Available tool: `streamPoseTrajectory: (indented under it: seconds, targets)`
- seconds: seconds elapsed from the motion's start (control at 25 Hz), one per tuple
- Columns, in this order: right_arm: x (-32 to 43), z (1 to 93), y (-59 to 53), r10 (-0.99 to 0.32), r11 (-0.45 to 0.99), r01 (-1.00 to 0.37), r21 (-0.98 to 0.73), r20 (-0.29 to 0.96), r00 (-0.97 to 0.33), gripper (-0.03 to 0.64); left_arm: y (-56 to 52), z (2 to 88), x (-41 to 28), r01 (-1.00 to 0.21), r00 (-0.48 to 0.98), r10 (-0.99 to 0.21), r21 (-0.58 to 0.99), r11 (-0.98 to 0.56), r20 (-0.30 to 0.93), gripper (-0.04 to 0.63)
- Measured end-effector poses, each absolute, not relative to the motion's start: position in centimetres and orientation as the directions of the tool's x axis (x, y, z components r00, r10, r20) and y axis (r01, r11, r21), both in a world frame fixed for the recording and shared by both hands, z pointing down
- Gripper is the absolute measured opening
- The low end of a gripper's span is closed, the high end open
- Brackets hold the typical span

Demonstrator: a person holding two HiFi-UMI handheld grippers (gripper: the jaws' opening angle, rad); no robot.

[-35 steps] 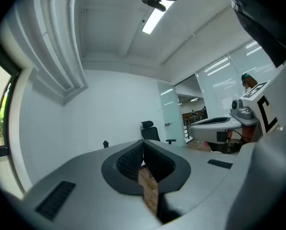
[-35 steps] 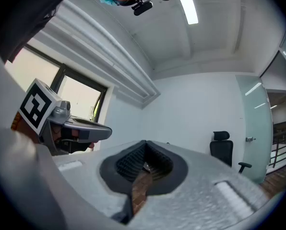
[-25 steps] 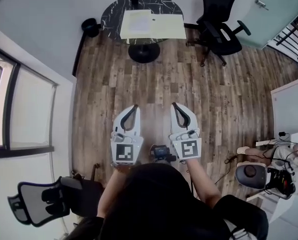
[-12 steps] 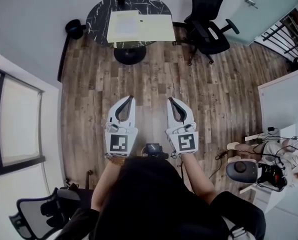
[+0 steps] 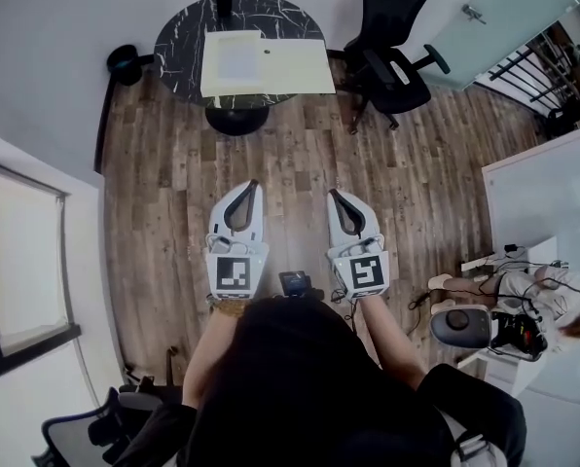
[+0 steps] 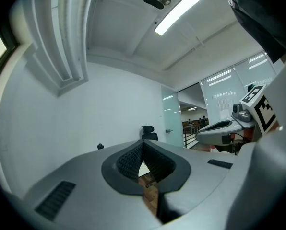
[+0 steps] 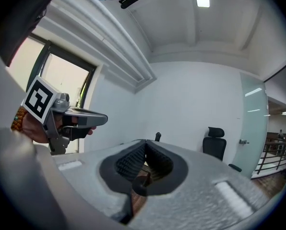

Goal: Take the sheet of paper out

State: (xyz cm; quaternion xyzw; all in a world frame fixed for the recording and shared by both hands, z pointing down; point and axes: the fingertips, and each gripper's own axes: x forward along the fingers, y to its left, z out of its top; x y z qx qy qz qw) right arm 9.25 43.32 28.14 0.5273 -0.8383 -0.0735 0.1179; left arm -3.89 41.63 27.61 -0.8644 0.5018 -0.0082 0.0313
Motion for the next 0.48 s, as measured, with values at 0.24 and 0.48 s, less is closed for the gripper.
streamPoseTrajectory:
  seconds: [0.24,0.48]
  targets:
    - [7.1,27.6,41.1,-0.903,0.429,-0.852,0.299,0.143,-0.405,-0.003,39.6,28.4,-6.9,-0.863,0.505,-0.862,-0.033,-0.504,-0.049,-0.003]
    - [3.7,27.4,38.4,-0.898,0.440,-0.840,0.318,0.128,-0.422,-0.003,37.4,28.6,-10.9,-0.881,0.474,-0.879,-0.017,-0.474,-0.055,-0.003]
